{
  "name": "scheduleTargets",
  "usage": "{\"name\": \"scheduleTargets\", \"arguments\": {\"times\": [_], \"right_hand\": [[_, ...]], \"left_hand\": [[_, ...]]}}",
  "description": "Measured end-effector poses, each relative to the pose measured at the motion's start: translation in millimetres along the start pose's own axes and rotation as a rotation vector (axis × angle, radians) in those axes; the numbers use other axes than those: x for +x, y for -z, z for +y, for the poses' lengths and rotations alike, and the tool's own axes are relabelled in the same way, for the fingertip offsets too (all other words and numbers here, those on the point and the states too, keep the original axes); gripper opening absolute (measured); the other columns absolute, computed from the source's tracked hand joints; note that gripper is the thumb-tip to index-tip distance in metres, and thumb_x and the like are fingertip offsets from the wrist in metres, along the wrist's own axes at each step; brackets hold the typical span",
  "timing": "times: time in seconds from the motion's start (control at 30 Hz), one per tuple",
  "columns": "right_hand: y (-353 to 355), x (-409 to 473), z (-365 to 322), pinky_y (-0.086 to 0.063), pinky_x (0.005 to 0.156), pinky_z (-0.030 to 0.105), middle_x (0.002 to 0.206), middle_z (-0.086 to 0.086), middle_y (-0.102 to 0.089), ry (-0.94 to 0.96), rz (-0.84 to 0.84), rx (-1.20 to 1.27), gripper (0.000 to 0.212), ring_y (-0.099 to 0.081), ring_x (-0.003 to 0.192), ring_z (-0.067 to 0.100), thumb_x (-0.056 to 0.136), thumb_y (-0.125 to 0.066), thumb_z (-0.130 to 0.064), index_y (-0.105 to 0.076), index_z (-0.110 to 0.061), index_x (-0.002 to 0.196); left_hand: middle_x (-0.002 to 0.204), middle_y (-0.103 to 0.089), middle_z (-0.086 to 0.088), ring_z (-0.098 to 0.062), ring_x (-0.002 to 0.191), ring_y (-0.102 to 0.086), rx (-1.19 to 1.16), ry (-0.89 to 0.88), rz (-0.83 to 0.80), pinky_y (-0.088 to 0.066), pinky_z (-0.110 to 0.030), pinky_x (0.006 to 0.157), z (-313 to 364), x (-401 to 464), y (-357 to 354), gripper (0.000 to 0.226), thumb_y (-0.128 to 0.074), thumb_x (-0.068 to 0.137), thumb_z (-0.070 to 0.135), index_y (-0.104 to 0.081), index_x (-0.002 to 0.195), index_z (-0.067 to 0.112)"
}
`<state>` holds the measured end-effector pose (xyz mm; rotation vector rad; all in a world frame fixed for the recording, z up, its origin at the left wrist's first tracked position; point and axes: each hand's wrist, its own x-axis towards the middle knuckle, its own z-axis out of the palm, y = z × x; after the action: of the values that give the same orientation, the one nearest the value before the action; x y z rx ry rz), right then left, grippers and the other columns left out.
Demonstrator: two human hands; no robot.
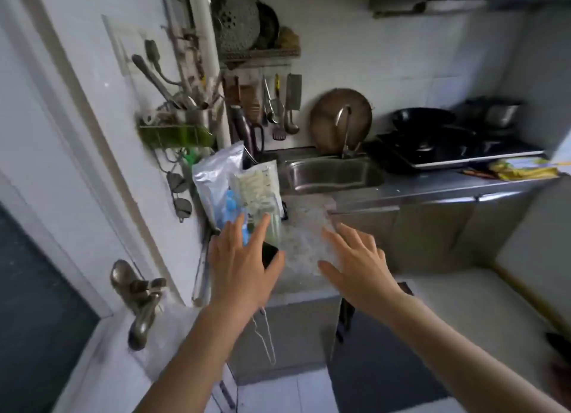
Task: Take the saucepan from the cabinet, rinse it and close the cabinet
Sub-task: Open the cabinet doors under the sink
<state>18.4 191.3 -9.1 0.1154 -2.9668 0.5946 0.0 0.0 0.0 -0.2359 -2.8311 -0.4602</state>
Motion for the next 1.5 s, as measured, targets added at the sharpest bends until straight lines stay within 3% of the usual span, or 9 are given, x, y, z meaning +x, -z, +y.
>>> {"name": "scheduleTargets", "arguments": {"times": [0.27, 0.47, 0.7, 1.13, 1.5], "right_hand": [[5.2, -23.3, 141.9, -0.030, 0.106, 0.053, 0.154, 0.003, -0.023, -0.313, 0.030, -0.060, 0.056, -0.021, 0.137, 0.034, 0.092, -0.044, -0.040, -0.025, -0.026, 0.143], [26.1, -21.7, 269.0, -0.031, 0.106, 0.049, 0.151, 0.001, -0.028, -0.437, 0.045, -0.065, 0.053, -0.024, 0.135, 0.030, 0.092, -0.045, -0.036, -0.027, -0.028, 0.141], [54.3, -11.6, 420.1, -0.033, 0.106, 0.049, 0.150, 0.005, -0.029, -0.568, -0.060, -0.074, 0.055, -0.027, 0.134, 0.032, 0.092, -0.048, -0.037, -0.026, -0.027, 0.141], [87.6, 124.5, 630.9, -0.035, 0.105, 0.047, 0.146, 0.005, -0.034, -0.664, -0.089, -0.032, 0.053, -0.032, 0.131, 0.031, 0.092, -0.047, -0.038, -0.028, -0.026, 0.140], [99.9, 272.9, 772.4, -0.036, 0.105, 0.044, 0.145, 0.004, -0.036, -0.592, -0.272, 0.002, 0.051, -0.034, 0.129, 0.030, 0.093, -0.045, -0.036, -0.028, -0.024, 0.140]], "left_hand": [[0.157, -0.014, -0.008, -0.031, 0.141, -0.019, -0.035, -0.117, -0.202, -0.016, -0.047, 0.115, 98.7, 21.5, -93.7, 0.067, -0.041, 0.087, 0.057, -0.017, 0.147, 0.037], [0.155, -0.016, -0.008, -0.034, 0.137, -0.023, -0.067, -0.200, -0.286, -0.018, -0.045, 0.114, 214.1, 71.6, -168.5, 0.067, -0.044, 0.087, 0.054, -0.020, 0.147, 0.036], [0.155, -0.015, -0.008, -0.032, 0.139, -0.021, -0.085, -0.194, -0.377, -0.015, -0.048, 0.117, 337.1, 132.8, -254.6, 0.065, -0.044, 0.088, 0.052, -0.020, 0.147, 0.036], [0.156, -0.015, -0.010, -0.032, 0.141, -0.022, -0.040, -0.278, -0.493, -0.015, -0.047, 0.116, 498.8, 299.7, -418.2, 0.065, -0.041, 0.089, 0.054, -0.016, 0.147, 0.036], [0.156, -0.017, -0.006, -0.029, 0.141, -0.023, -0.037, -0.120, -0.617, -0.019, -0.044, 0.114, 582.4, 433.8, -524.5, 0.065, -0.041, 0.089, 0.054, -0.017, 0.147, 0.036]]}}
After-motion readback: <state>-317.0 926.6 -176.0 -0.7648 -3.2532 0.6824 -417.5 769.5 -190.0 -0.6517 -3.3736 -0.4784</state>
